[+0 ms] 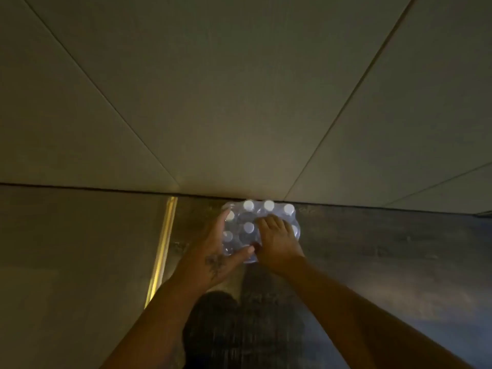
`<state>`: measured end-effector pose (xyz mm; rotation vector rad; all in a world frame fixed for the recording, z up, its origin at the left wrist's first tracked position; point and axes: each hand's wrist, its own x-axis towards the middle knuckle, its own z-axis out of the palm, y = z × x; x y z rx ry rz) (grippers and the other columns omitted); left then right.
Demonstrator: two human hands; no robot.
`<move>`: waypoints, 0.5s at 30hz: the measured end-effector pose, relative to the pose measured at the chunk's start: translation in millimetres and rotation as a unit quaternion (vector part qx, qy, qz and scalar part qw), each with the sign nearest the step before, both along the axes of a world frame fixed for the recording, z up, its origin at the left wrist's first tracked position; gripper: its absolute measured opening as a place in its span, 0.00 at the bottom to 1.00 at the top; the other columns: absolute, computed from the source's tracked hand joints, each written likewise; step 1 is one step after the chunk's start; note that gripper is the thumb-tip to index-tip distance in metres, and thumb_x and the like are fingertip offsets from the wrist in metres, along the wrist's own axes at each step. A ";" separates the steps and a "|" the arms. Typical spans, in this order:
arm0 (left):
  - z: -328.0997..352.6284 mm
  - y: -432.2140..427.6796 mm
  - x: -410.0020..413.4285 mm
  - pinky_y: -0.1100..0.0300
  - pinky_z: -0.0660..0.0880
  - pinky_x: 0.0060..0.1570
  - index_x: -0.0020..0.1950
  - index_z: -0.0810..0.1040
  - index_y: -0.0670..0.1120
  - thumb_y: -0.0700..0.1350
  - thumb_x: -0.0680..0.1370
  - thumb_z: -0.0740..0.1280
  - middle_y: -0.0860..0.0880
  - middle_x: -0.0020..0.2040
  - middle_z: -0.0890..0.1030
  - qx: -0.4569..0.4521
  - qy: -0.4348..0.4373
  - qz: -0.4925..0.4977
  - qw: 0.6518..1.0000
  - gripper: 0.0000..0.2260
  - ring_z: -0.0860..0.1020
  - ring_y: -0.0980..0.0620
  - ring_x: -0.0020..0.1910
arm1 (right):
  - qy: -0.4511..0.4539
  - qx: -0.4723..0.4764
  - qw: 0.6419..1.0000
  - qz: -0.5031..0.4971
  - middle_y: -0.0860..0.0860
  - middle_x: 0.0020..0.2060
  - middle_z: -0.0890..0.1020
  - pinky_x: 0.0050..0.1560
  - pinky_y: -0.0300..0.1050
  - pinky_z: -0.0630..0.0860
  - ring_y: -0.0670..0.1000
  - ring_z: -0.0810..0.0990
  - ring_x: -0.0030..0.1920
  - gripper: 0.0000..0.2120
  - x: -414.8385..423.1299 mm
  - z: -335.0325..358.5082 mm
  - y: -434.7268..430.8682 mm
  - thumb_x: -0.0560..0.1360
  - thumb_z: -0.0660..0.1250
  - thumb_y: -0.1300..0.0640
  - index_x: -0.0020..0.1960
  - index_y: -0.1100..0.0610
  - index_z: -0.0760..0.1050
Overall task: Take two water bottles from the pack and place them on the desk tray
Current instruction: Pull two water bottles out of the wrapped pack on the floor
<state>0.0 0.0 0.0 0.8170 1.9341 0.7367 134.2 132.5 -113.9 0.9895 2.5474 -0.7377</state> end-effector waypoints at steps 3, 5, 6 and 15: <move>-43.7 2.6 -6.6 0.46 0.68 0.78 0.87 0.51 0.58 0.60 0.80 0.72 0.53 0.88 0.58 -0.027 0.018 -0.079 0.996 0.42 0.62 0.48 0.85 | 0.005 0.048 0.998 0.033 0.53 0.79 0.70 0.81 0.59 0.56 0.58 0.65 0.80 0.30 -7.0 -45.6 8.9 0.81 0.66 0.41 0.79 0.49 0.65; -59.7 3.7 -15.5 0.43 0.67 0.80 0.87 0.49 0.60 0.61 0.80 0.71 0.53 0.88 0.56 -0.050 0.013 -0.093 0.994 0.43 0.60 0.47 0.86 | 0.011 0.078 0.996 0.045 0.52 0.75 0.74 0.79 0.59 0.60 0.57 0.69 0.76 0.28 -11.2 -62.3 11.8 0.81 0.65 0.39 0.77 0.48 0.68; -64.1 4.1 -15.9 0.42 0.67 0.80 0.87 0.47 0.61 0.62 0.80 0.72 0.53 0.89 0.55 -0.056 0.018 -0.103 0.993 0.44 0.59 0.47 0.86 | 0.019 0.092 0.994 0.049 0.51 0.74 0.76 0.77 0.58 0.61 0.57 0.70 0.75 0.27 -12.5 -69.6 10.1 0.81 0.64 0.39 0.76 0.47 0.69; -75.3 23.9 -25.8 0.37 0.68 0.79 0.86 0.51 0.63 0.54 0.77 0.78 0.52 0.87 0.60 -0.044 0.051 -0.112 0.991 0.47 0.63 0.46 0.85 | 0.032 0.101 0.992 0.068 0.52 0.75 0.74 0.77 0.57 0.62 0.55 0.71 0.74 0.29 -18.5 -68.4 13.4 0.79 0.67 0.37 0.75 0.48 0.67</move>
